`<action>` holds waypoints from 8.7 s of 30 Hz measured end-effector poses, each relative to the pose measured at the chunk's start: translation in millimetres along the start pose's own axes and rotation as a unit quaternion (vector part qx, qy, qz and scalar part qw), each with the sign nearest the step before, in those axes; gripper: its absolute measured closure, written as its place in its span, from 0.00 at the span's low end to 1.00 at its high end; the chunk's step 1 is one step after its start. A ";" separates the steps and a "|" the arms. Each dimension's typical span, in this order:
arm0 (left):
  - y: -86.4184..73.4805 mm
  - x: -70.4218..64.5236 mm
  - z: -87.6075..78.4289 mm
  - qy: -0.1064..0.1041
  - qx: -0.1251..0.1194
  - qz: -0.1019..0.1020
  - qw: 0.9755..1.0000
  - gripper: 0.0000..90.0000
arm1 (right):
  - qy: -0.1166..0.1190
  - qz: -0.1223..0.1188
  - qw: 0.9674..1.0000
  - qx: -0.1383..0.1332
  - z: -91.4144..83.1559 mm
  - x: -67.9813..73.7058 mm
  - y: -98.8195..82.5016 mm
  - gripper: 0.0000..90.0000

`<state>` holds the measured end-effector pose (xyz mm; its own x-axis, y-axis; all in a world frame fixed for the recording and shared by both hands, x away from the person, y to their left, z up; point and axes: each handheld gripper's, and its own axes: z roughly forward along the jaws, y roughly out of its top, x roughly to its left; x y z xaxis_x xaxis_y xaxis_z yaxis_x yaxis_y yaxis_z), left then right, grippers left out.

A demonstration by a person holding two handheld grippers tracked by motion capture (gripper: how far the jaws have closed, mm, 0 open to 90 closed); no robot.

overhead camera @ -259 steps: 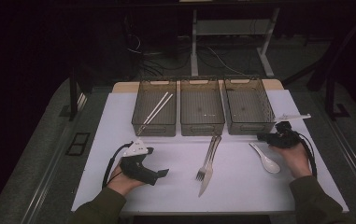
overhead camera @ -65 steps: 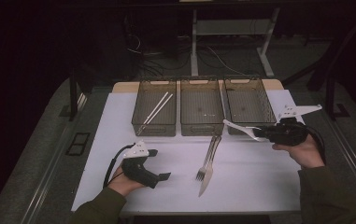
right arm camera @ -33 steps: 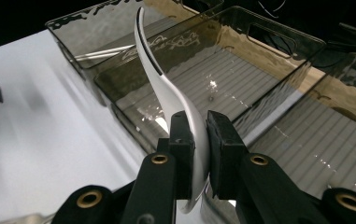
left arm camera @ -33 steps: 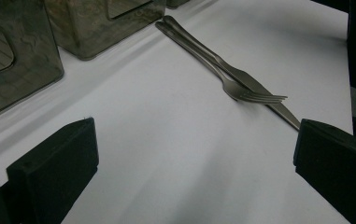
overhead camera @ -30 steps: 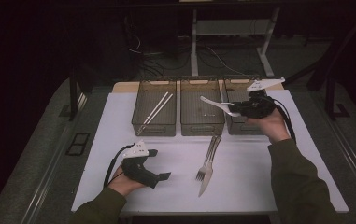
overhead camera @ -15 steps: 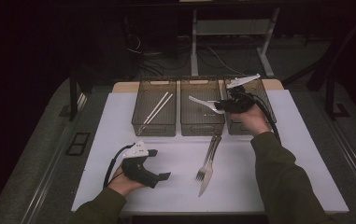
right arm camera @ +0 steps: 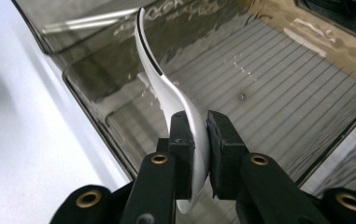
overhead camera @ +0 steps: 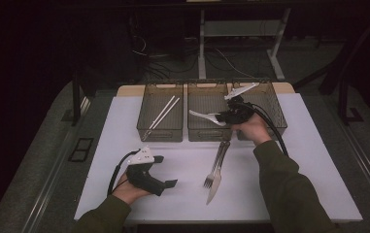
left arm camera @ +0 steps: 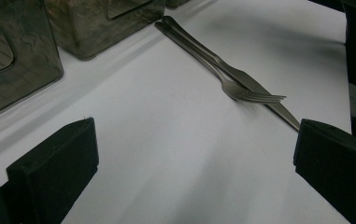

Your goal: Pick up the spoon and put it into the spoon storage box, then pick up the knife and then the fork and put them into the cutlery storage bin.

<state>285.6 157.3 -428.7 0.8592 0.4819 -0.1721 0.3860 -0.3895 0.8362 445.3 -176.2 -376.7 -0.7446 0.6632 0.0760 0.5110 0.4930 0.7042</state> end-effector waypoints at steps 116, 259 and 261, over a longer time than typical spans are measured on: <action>0.6 -0.1 -0.4 -0.004 0.000 0.002 1.000 0.00 | -0.027 -0.039 0.998 0.039 16.5 35.8 -80.4 1.00; 0.4 -1.7 1.8 -0.004 0.005 0.003 1.000 0.00 | 0.090 -0.288 0.910 0.283 -24.1 117.7 -96.7 0.88; 0.5 -1.9 1.7 -0.004 0.004 0.003 1.000 0.00 | 0.090 -0.291 0.910 0.282 -24.7 118.2 -97.1 0.88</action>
<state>284.7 154.8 -428.9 0.8644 0.4725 -0.1718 0.3837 -0.3991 0.8328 297.1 -159.6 -418.6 -0.9918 0.1199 -0.0442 0.1093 0.9752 0.1925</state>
